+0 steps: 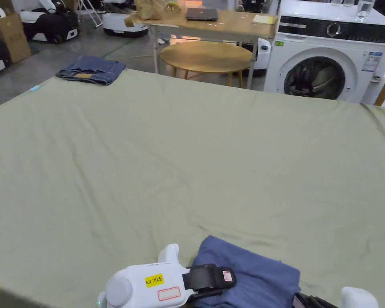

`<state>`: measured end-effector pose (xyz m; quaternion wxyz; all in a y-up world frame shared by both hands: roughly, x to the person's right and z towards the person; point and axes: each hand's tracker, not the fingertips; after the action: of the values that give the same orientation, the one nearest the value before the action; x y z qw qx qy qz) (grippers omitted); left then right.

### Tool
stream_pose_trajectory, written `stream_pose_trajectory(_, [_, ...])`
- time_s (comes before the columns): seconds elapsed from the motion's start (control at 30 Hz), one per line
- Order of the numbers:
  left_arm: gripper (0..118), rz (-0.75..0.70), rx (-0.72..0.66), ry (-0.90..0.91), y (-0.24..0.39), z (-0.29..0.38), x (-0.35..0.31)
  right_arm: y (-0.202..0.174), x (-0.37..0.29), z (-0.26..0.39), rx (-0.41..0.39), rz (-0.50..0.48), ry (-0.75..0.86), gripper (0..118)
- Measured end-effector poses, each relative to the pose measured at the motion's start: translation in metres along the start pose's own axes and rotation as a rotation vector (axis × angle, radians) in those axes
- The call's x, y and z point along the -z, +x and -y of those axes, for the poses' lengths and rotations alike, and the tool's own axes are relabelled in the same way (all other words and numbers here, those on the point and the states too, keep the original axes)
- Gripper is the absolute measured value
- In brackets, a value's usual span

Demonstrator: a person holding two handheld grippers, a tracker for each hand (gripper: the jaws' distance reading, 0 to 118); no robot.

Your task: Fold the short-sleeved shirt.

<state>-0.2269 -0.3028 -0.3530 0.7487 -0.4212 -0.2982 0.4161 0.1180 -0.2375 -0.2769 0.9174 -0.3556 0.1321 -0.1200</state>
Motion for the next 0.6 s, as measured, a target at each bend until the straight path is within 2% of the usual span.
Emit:
stream_pose_trajectory(0.13, [27,-0.097,0.018,0.058,-0.025,-0.042,-0.066,-0.016,-0.001,-0.015,-0.014,-0.007,0.02,0])
stream_pose_trajectory(0.3, [27,-0.344,0.136,0.145,-0.064,-0.134,-0.174,-0.042,0.013,-0.021,-0.075,0.009,0.007,0])
stream_pose_trajectory(0.47, [27,-0.545,0.229,0.184,-0.098,-0.228,-0.268,-0.059,0.029,-0.018,-0.094,-0.004,-0.021,0])
stream_pose_trajectory(0.6, [27,-0.554,0.166,0.23,-0.127,-0.263,-0.309,-0.07,0.039,-0.018,-0.108,-0.009,-0.043,0])
